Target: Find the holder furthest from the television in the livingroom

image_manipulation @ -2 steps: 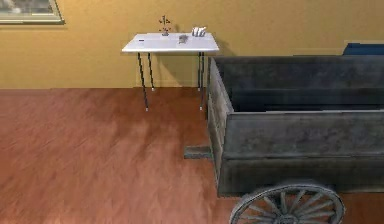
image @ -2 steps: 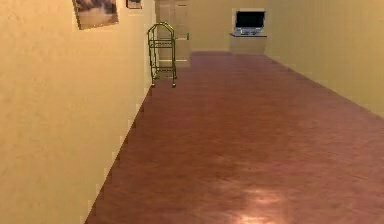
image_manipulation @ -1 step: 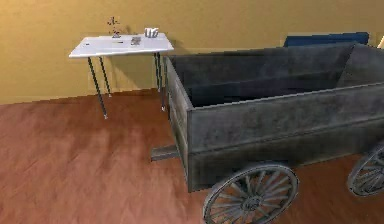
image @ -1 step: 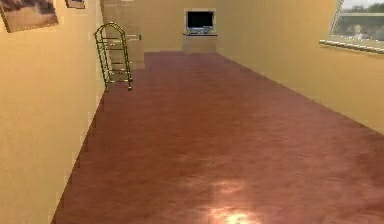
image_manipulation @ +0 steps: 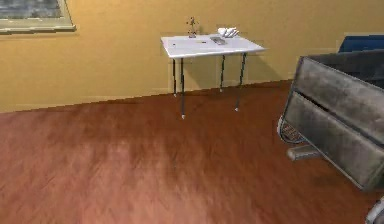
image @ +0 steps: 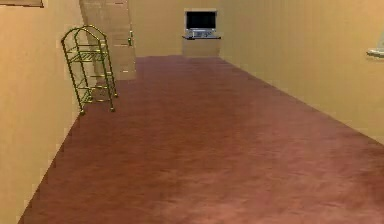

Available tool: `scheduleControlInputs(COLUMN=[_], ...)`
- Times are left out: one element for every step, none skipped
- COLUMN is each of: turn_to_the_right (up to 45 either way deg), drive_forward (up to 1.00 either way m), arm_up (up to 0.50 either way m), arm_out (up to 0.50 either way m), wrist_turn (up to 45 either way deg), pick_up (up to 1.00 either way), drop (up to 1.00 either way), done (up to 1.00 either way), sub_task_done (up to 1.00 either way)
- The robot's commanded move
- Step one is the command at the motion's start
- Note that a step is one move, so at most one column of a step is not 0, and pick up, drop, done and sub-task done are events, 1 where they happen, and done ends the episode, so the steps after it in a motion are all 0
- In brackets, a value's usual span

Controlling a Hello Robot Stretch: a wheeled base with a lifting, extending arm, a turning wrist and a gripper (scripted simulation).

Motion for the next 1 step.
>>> scheduleControlInputs(turn_to_the_right=[0.0], drive_forward=[1.00], arm_up=[0.00], arm_out=[0.00], wrist_turn=[0.0], pick_up=[0.00], drop=[0.00], done=[0.00], sub_task_done=[0.00])
